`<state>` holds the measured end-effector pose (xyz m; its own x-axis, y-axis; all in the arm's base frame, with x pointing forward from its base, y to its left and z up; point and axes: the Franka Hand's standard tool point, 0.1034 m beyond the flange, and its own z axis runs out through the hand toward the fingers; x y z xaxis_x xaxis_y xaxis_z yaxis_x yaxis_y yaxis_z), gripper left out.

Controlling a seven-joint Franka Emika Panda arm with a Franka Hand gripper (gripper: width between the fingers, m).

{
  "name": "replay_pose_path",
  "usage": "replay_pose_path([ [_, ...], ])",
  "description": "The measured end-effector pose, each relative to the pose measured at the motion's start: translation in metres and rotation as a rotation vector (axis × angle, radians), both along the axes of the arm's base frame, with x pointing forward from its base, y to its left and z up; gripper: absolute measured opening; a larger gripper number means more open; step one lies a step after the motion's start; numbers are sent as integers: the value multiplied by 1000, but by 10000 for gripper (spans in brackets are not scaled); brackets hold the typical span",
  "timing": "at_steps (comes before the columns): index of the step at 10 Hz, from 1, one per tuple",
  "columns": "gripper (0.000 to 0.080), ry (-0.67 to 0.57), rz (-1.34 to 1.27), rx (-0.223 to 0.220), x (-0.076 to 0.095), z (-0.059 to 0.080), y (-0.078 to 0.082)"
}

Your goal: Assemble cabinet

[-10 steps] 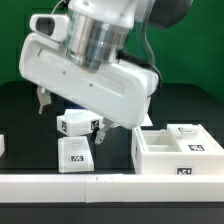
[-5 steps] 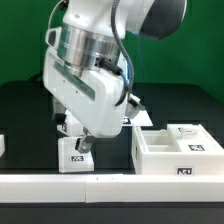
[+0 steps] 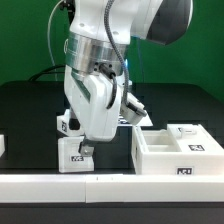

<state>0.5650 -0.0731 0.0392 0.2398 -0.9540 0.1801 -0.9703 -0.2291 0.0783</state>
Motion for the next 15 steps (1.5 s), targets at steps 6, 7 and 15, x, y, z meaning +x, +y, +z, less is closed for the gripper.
replay_pose_path([
  [6, 795, -123, -108, 27, -23, -17, -9],
  [7, 795, -118, -92, 36, -23, -17, -7],
  [15, 196, -104, -91, 40, -26, -20, -7],
])
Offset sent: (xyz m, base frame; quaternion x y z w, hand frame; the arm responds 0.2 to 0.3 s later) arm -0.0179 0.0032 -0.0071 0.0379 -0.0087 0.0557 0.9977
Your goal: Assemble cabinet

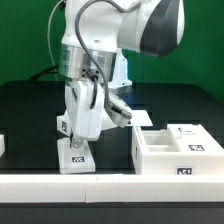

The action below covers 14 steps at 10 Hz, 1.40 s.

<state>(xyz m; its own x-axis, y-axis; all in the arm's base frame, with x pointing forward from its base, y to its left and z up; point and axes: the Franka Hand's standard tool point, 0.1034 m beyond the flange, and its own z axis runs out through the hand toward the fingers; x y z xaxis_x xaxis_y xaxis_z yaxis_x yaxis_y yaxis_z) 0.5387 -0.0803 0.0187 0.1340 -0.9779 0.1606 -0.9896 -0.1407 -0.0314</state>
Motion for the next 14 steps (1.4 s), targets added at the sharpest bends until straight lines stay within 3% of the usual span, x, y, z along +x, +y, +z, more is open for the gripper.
replay_pose_path([
  [1, 60, -1, 2, 2, -1, 1, 1],
  [3, 61, -9, -8, 44, -11, 22, 17],
  [7, 61, -26, -31, 139, -24, 70, 68],
  [8, 61, -20, -29, 156, -29, 74, 86],
  [9, 61, -12, -14, 157, -30, 73, 92],
  [12, 62, -8, -13, 156, -31, 71, 90],
  [13, 62, 14, -95, 202, -37, 70, 89],
  [14, 62, 22, -156, 236, -48, 72, 98],
])
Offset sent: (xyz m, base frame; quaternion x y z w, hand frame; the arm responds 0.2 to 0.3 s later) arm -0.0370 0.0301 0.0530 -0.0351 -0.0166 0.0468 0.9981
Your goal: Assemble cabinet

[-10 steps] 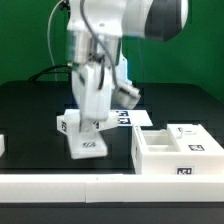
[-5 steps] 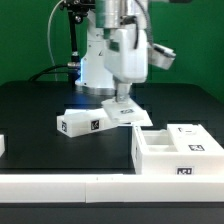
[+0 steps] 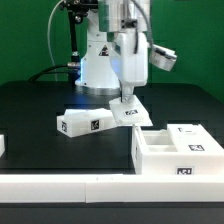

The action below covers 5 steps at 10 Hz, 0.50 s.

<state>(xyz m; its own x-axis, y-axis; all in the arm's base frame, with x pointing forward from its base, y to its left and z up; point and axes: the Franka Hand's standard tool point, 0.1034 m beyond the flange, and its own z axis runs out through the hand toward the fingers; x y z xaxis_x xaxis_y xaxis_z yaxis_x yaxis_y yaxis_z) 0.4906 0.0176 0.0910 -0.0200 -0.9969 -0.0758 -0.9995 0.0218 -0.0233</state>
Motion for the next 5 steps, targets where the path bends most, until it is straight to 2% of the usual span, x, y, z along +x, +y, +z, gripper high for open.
replay_pose_path([
  [2, 62, 7, -72, 40, -17, 8, 21],
  [3, 62, 9, -76, 32, -22, 4, 28],
  [5, 62, 12, -64, 28, -23, 2, 28],
])
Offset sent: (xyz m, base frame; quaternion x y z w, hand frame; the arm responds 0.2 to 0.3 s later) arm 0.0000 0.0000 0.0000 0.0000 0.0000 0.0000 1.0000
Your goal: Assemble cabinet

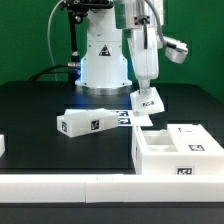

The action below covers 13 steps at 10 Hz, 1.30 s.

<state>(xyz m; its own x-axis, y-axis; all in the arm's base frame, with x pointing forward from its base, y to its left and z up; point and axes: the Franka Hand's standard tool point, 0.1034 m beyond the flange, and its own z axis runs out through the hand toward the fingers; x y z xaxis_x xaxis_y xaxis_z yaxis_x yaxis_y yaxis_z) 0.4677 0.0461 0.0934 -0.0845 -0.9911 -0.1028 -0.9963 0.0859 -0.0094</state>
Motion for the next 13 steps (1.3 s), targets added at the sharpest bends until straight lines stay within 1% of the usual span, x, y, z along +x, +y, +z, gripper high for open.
replay_pose_path([
  [1, 62, 7, 12, -6, -1, -2, 1],
  [2, 62, 45, 65, -24, -6, -10, 8],
  [3, 62, 68, 116, -25, -5, -14, 10],
  [4, 62, 76, 156, -26, -1, -16, 6],
  [5, 62, 77, 187, -25, 1, -17, 2],
  [6, 62, 77, 184, -25, 2, -16, 2],
  [7, 62, 75, 181, -20, 7, -13, 2],
  [9, 62, 71, 163, -19, 10, -12, 1],
  [12, 62, 69, 161, -22, 8, -14, -4],
  [13, 62, 70, 162, -28, 2, -17, -4],
])
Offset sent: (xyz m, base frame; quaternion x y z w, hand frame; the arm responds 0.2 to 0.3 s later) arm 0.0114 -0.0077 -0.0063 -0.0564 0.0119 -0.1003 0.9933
